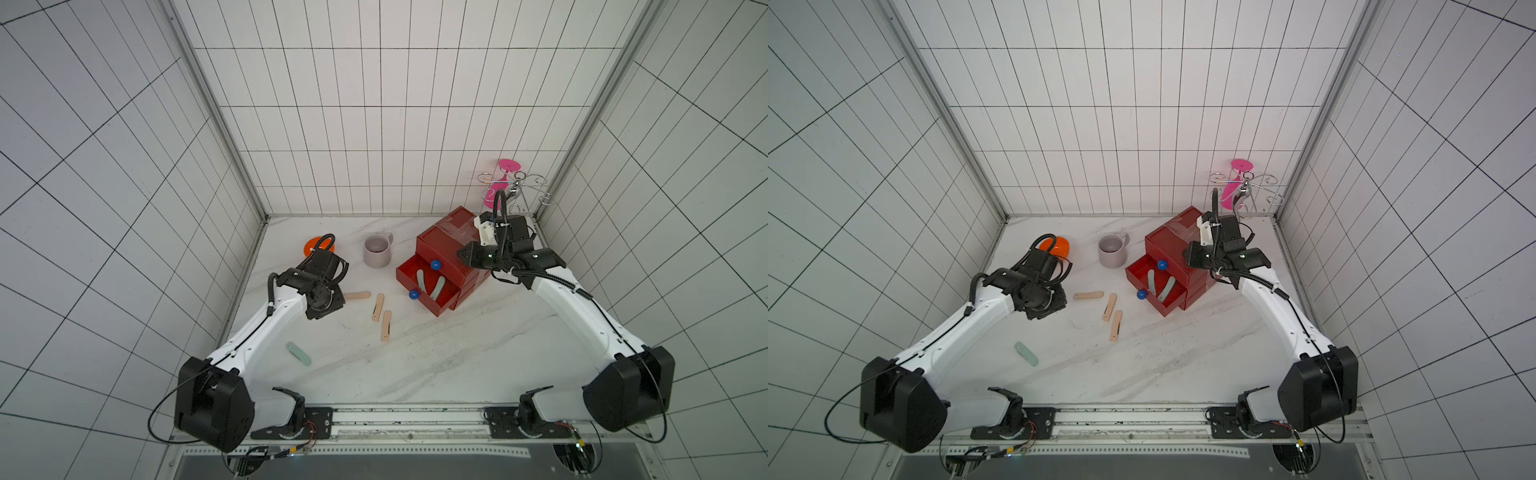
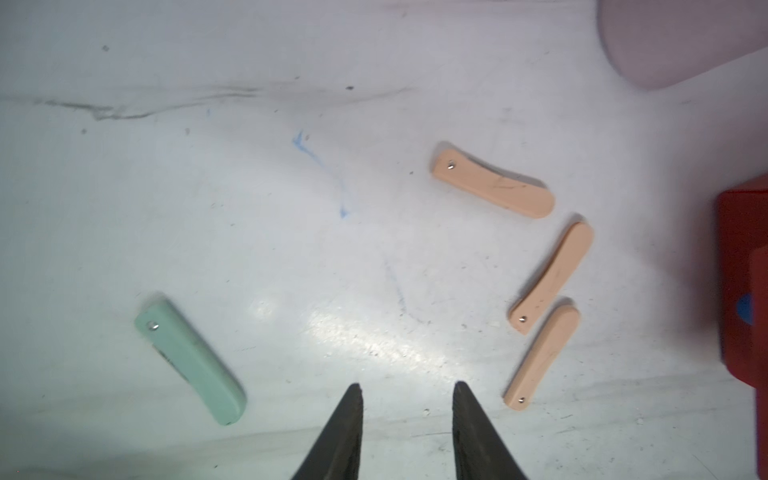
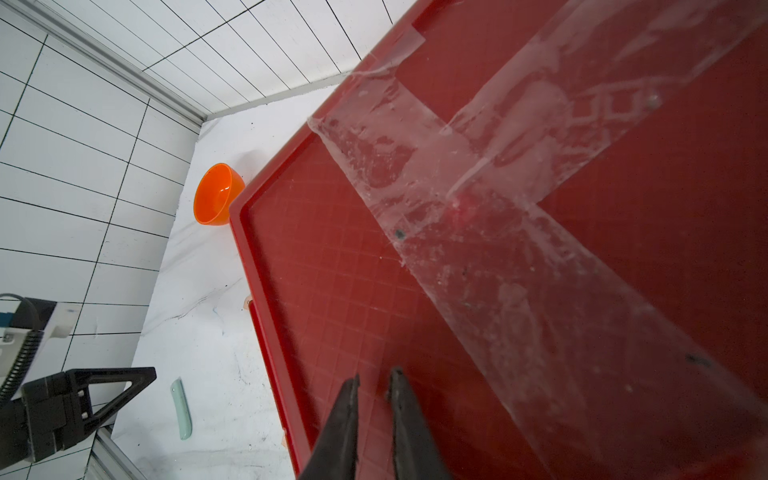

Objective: Place the fruit knives into the drawer by color
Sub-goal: Pick up the fruit knife from the center of the board.

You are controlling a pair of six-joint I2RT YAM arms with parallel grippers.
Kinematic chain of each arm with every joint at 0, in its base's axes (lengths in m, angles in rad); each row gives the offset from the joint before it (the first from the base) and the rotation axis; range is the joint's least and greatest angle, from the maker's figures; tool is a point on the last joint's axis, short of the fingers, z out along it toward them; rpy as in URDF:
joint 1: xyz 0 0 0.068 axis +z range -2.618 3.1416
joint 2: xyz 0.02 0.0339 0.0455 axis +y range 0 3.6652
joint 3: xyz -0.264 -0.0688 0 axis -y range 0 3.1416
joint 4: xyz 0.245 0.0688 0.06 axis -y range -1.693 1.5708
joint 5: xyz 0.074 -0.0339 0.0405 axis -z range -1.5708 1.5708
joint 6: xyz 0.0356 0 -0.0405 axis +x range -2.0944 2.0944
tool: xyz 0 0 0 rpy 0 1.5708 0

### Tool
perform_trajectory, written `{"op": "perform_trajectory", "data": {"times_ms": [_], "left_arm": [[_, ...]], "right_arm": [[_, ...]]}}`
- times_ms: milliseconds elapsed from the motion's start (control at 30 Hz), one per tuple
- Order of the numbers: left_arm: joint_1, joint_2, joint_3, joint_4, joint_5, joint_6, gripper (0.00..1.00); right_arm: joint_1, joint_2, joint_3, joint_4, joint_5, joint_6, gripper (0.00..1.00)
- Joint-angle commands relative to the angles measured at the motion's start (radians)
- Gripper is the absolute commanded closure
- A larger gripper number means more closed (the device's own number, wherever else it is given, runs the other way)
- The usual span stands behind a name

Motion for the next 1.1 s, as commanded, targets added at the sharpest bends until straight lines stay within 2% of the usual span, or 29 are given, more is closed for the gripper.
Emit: {"op": "perform_trajectory", "data": {"times_ms": [0, 67, 267, 467, 667, 1067], "left_arm": [[0.029, -0.031, -0.07, -0.029, -0.06, -0.017, 0.61], [0.043, -0.05, -0.12, -0.025, -0.103, -0.04, 0.59], [0.143, -0.078, -0.256, 0.048, -0.042, -0.057, 0.57], [0.187, -0.053, -0.321, 0.095, -0.057, -0.072, 0.53], [0.215, 0.01, -0.331, 0.118, -0.023, -0.04, 0.53], [0.221, 0.032, -0.347, 0.115, -0.027, -0.079, 0.5]], "right_arm": [[0.022, 0.087, -0.116, -0.378, -0.003, -0.001, 0.82], [0.022, 0.088, -0.119, -0.377, -0.004, -0.003, 0.82], [0.022, 0.089, -0.127, -0.371, -0.007, -0.007, 0.82], [0.022, 0.095, -0.143, -0.349, -0.024, -0.005, 0.82], [0.022, 0.1, -0.145, -0.345, -0.027, -0.004, 0.82], [0.022, 0.109, -0.157, -0.326, -0.034, 0.004, 0.82]]}}
